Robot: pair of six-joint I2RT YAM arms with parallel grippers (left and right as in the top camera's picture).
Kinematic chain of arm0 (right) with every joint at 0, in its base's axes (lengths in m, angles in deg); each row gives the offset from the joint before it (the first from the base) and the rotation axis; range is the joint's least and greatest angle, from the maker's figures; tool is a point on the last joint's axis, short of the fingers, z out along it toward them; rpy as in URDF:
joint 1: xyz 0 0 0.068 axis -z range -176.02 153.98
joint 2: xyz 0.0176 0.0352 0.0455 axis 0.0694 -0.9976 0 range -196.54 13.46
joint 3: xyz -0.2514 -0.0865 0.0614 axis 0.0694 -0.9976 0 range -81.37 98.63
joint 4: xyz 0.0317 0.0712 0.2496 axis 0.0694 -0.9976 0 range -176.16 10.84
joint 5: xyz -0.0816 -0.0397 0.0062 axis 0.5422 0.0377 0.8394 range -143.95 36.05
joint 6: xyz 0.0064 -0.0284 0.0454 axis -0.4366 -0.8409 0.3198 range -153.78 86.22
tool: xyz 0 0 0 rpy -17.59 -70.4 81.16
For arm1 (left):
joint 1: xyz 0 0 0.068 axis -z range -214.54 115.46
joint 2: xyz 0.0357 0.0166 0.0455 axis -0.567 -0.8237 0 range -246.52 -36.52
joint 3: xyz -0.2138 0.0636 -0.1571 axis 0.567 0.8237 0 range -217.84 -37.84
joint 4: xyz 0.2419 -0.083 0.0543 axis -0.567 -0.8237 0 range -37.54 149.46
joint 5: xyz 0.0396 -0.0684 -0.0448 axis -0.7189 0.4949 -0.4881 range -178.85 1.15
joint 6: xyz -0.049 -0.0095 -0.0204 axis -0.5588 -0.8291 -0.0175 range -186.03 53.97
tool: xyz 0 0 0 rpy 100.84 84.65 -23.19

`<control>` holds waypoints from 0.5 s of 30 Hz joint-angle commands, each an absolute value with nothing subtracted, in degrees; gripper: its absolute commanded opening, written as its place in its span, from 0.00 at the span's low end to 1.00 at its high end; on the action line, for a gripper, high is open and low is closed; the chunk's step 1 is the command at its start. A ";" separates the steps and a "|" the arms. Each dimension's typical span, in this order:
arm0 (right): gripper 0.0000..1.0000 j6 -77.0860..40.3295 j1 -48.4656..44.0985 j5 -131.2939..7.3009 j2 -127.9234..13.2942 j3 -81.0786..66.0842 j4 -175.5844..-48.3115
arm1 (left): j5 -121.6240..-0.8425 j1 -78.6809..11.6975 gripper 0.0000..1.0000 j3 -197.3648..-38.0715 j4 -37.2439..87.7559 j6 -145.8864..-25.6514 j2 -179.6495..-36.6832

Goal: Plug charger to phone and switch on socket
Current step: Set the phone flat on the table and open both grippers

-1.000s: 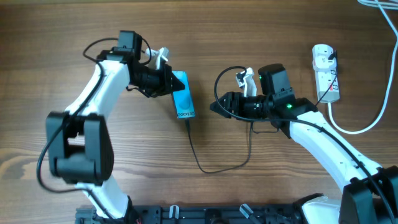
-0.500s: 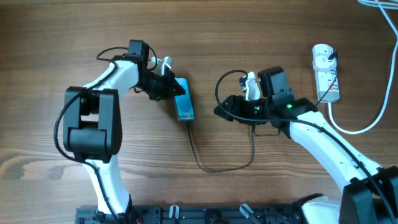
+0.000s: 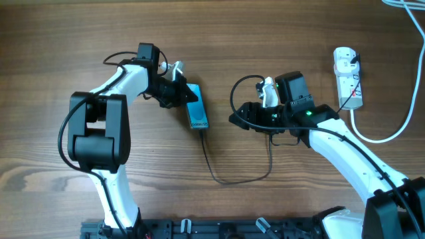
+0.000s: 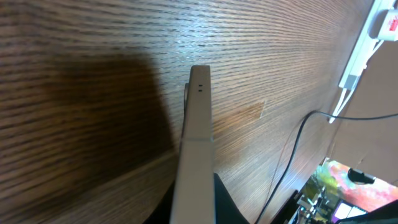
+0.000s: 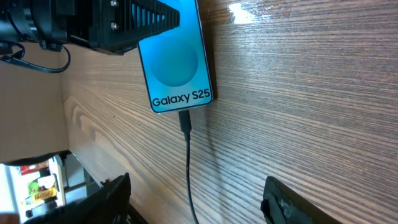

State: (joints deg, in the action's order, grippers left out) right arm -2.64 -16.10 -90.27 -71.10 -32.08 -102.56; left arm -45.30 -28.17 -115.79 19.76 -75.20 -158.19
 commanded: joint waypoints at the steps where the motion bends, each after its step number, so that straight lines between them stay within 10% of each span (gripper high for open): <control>1: 0.69 -3.80 -16.10 -89.31 -71.53 -31.20 -102.78 | -53.85 -27.91 0.04 -115.62 19.82 -74.37 -161.05; 15: 0.69 -3.80 -16.10 -89.33 -71.53 -31.20 -102.84 | -54.06 -27.62 0.12 -115.62 19.82 -74.37 -161.38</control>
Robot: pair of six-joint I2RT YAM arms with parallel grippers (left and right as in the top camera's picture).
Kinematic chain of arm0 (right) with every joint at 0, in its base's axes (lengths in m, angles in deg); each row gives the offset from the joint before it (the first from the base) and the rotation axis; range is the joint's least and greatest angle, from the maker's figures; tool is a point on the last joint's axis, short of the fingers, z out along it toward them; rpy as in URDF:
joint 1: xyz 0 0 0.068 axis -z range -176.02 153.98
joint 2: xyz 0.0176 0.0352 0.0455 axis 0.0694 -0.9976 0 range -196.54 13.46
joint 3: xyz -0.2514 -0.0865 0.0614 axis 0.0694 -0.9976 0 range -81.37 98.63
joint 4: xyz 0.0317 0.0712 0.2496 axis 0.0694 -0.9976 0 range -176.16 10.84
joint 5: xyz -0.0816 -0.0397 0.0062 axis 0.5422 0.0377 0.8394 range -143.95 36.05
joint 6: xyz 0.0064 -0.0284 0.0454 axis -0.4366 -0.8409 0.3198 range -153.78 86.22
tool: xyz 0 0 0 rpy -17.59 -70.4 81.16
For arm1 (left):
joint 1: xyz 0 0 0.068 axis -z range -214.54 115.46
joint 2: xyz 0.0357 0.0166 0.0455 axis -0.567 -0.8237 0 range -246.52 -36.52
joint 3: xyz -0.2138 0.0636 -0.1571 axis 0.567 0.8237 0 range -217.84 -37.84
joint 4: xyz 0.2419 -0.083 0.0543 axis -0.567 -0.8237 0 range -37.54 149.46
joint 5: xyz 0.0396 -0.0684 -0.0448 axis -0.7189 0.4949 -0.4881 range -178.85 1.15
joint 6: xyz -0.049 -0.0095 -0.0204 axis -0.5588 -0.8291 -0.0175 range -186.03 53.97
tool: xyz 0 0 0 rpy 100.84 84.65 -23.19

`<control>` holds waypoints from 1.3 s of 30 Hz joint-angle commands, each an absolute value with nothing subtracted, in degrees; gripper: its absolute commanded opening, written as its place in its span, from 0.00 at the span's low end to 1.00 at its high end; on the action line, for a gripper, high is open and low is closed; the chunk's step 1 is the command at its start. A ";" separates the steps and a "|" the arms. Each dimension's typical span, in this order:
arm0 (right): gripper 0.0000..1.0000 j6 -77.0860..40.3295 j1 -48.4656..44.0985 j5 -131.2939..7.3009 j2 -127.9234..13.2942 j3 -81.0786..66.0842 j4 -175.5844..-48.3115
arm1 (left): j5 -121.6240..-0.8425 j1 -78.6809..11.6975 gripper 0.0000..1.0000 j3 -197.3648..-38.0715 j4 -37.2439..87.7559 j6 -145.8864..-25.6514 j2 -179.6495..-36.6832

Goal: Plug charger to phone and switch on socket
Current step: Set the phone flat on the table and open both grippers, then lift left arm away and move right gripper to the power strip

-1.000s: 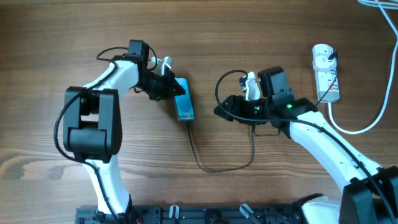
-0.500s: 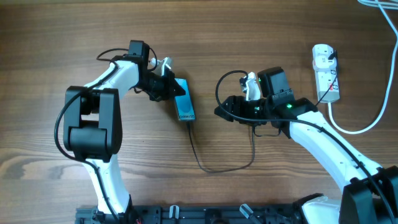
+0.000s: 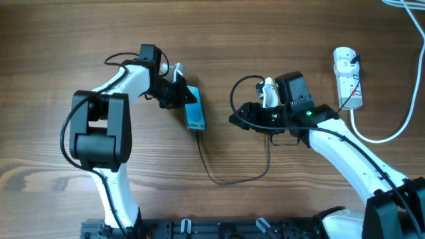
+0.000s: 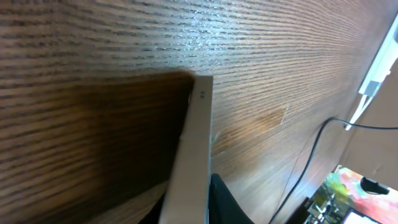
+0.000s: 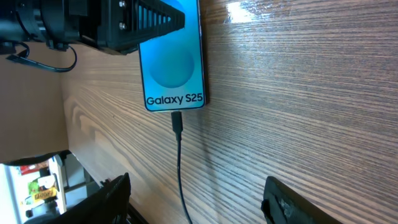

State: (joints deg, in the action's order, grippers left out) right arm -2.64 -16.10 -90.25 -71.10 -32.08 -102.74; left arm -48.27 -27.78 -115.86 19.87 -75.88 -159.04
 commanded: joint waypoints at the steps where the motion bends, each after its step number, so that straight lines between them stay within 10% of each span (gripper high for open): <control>1: 0.69 -3.82 -16.10 -89.33 -71.53 -31.20 -102.84 | -54.06 -27.62 0.12 -115.62 19.82 -74.35 -161.38; 32: 0.68 -3.80 -16.10 -89.11 -71.53 -31.20 -103.92 | -55.55 -27.78 0.30 -115.64 19.63 -74.37 -161.33; 35: 0.56 -3.82 -16.10 -85.39 -71.51 -31.20 -106.93 | -55.53 -29.04 0.27 -116.54 17.88 -74.37 -159.17; 39: 0.08 -5.35 -16.10 -85.18 -71.14 -30.92 -107.46 | -55.55 -31.89 0.21 -118.55 15.21 -74.37 -146.58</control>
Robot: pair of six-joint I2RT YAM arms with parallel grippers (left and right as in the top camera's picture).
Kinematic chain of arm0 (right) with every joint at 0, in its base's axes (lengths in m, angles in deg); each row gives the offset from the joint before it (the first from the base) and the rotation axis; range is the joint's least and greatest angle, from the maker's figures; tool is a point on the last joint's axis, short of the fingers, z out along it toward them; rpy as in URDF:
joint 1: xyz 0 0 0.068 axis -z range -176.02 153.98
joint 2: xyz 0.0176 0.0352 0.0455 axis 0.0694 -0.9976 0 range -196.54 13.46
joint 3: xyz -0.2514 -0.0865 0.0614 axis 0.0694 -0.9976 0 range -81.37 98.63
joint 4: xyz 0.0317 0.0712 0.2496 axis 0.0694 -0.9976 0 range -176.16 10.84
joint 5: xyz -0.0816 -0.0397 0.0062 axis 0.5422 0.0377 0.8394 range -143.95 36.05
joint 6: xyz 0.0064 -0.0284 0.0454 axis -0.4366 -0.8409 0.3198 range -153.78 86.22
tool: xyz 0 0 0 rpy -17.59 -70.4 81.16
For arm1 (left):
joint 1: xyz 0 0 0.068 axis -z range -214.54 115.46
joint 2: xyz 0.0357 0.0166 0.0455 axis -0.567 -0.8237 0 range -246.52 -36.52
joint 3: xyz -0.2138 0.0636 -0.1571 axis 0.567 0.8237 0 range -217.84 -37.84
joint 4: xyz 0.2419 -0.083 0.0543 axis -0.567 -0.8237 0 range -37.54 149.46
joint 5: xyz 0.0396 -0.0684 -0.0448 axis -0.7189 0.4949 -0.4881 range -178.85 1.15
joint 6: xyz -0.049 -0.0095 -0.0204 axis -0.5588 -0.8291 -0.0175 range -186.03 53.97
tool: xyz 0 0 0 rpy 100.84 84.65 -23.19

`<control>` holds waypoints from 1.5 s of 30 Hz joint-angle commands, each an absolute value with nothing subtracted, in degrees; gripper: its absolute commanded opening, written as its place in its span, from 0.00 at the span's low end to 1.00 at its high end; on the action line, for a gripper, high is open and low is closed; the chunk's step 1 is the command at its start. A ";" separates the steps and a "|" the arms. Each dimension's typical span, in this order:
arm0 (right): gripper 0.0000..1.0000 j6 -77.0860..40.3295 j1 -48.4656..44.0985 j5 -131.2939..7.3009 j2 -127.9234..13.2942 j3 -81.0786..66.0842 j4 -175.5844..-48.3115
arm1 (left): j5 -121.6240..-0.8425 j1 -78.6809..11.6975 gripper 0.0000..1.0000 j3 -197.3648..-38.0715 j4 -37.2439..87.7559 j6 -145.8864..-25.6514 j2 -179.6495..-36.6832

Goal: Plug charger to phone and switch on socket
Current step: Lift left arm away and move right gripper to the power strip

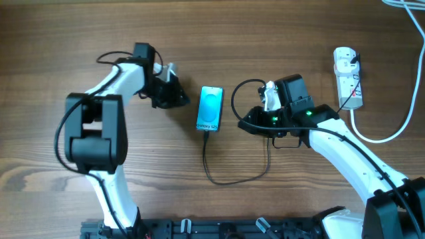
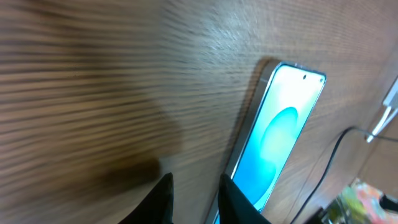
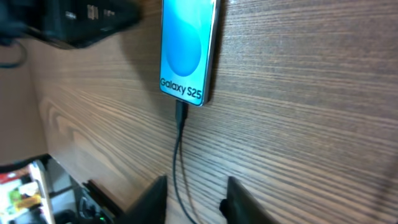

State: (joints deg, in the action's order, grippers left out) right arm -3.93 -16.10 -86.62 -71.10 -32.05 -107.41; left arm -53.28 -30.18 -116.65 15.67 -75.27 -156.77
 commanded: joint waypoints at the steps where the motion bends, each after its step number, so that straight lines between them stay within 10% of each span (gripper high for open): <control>1: 0.05 -5.33 -16.10 -84.26 -70.72 -30.76 -107.81 | -55.66 -32.23 0.20 -118.55 14.97 -74.37 -142.47; 5: 0.05 -5.33 -16.10 -74.55 -67.66 -29.28 -112.72 | -55.99 -32.43 0.30 -118.55 14.88 -74.39 -125.86; 11: 0.04 -5.29 -16.07 -57.33 -61.28 -23.81 -124.68 | -55.97 -32.43 1.00 -118.55 14.67 -74.37 -119.02; 23: 0.04 -6.88 -1.76 -35.74 -70.29 19.81 -149.49 | -55.97 -32.43 1.00 -118.53 14.40 -74.35 -119.08; 45: 0.04 -5.26 20.12 -44.67 -102.02 20.23 -138.03 | -55.97 -32.43 1.00 -118.53 14.40 -74.35 -119.08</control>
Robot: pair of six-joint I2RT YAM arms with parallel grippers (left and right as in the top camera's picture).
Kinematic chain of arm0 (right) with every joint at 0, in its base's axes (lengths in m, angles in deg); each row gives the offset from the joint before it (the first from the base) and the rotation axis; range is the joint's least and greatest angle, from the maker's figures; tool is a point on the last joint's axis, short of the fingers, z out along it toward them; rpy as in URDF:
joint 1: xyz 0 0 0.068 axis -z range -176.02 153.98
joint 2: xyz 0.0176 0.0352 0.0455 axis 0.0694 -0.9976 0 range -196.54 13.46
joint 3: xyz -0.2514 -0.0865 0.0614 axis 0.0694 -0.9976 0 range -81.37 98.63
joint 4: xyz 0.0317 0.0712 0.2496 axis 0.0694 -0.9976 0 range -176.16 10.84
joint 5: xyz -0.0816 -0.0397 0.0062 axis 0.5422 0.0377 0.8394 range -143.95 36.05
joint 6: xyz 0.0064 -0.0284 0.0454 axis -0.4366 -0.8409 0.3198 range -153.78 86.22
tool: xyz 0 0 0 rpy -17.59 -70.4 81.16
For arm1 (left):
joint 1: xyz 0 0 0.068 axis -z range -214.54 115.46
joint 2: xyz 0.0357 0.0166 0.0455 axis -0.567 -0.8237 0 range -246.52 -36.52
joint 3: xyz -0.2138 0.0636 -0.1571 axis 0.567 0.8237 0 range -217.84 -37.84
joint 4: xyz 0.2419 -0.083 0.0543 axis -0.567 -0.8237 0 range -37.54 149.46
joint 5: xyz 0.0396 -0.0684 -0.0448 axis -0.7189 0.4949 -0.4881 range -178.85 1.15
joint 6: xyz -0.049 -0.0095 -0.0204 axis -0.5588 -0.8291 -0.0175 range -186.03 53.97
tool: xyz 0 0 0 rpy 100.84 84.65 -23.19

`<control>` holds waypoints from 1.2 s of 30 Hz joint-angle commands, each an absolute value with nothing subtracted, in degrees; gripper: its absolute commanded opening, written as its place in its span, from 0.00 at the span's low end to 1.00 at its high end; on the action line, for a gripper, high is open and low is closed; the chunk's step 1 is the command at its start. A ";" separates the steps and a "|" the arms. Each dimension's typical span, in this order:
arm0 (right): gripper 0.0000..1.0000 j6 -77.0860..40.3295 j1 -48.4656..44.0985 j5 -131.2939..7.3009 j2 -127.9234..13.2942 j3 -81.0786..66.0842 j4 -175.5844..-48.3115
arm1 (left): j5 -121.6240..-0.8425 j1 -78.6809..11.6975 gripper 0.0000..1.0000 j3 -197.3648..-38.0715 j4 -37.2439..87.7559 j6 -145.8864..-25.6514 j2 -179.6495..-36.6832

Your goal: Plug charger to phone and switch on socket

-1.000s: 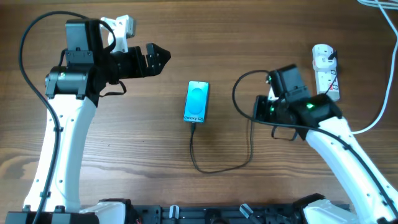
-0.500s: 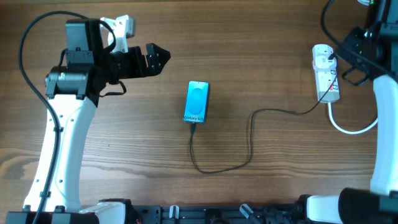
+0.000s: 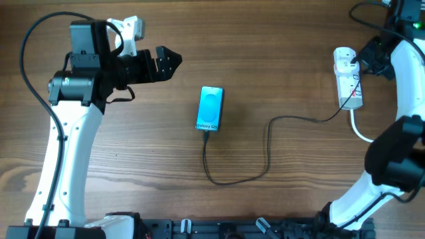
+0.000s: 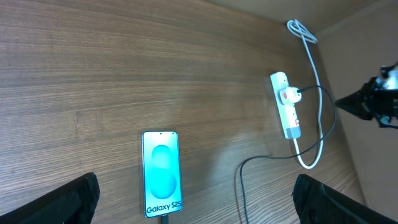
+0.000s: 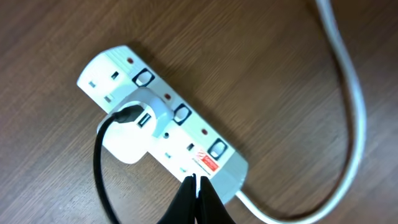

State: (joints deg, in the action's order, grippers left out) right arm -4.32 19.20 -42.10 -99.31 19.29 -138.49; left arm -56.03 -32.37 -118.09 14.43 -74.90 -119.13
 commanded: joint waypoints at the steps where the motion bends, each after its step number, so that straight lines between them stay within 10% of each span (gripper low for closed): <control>1: 0.04 -5.26 20.43 -44.67 -102.61 20.18 -137.86 | -55.97 -32.43 1.00 -118.53 14.40 -74.35 -119.08; 36: 0.04 -14.12 26.13 -49.55 -99.40 19.14 -133.86 | -55.97 -32.43 1.00 -118.53 14.40 -74.35 -119.08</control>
